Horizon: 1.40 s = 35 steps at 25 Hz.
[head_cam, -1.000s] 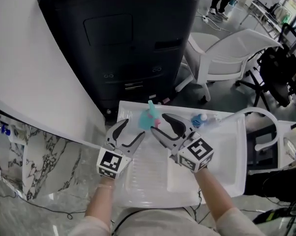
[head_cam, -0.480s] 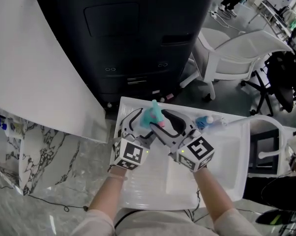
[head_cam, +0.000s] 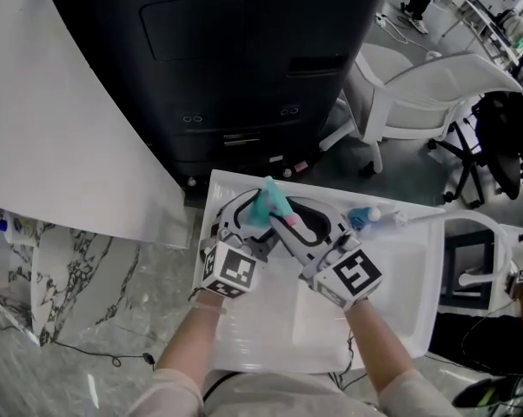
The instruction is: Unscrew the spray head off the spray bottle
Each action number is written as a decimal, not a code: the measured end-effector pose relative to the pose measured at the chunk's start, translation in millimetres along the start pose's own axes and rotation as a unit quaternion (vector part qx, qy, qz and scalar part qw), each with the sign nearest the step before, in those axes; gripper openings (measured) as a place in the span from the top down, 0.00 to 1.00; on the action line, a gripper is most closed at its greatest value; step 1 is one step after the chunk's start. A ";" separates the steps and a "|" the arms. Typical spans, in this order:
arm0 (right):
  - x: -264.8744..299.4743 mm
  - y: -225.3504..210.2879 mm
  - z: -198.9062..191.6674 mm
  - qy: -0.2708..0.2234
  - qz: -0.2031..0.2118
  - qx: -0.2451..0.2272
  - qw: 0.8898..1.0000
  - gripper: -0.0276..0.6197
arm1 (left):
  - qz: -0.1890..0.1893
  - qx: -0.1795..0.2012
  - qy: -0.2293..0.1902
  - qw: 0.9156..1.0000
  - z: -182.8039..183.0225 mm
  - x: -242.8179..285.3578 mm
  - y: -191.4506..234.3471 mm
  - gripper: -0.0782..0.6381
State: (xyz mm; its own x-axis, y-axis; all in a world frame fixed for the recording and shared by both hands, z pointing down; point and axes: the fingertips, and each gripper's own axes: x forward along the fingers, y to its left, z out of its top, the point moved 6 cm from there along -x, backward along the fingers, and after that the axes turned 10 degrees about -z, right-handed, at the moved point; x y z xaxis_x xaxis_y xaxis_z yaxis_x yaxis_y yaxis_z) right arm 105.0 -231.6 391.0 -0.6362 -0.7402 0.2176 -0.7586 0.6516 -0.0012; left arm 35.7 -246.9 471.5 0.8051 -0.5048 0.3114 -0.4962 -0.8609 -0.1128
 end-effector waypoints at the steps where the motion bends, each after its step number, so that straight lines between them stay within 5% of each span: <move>1: -0.7 -1.1 -0.3 -0.001 0.004 -0.001 1.000 0.77 | -0.010 -0.003 -0.002 1.000 0.1 -1.0 0.9 0.43; 12: -7.9 -19.4 -2.1 0.013 0.102 0.001 0.995 0.85 | -0.143 0.041 0.008 0.989 0.2 -8.1 5.4 0.45; 20: -45.7 -24.6 2.1 -0.030 -0.010 0.042 0.999 0.76 | -0.112 0.017 -0.016 0.993 -3.4 -9.3 3.2 0.45; 23: -53.7 -11.8 -0.1 -0.031 0.000 0.064 0.997 0.75 | -0.112 0.010 -0.020 0.993 -4.8 -9.2 4.6 0.45; 27: -41.1 -6.6 -11.9 -0.003 -0.013 0.068 0.998 0.64 | -0.112 0.004 -0.021 0.994 -5.7 -9.6 4.7 0.45; 35: -15.4 -14.0 -3.7 -0.024 0.001 0.090 0.996 0.46 | -0.113 -0.003 -0.017 0.993 -6.1 -9.0 4.7 0.45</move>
State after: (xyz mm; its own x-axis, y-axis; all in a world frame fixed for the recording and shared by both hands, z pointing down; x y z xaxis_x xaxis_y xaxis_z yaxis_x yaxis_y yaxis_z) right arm 126.0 -228.7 391.3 -0.6406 -0.7485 0.1714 -0.7673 0.6159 -0.1783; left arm 24.0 -246.1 473.9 0.9067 -0.3014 0.2950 -0.3042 -0.9519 -0.0376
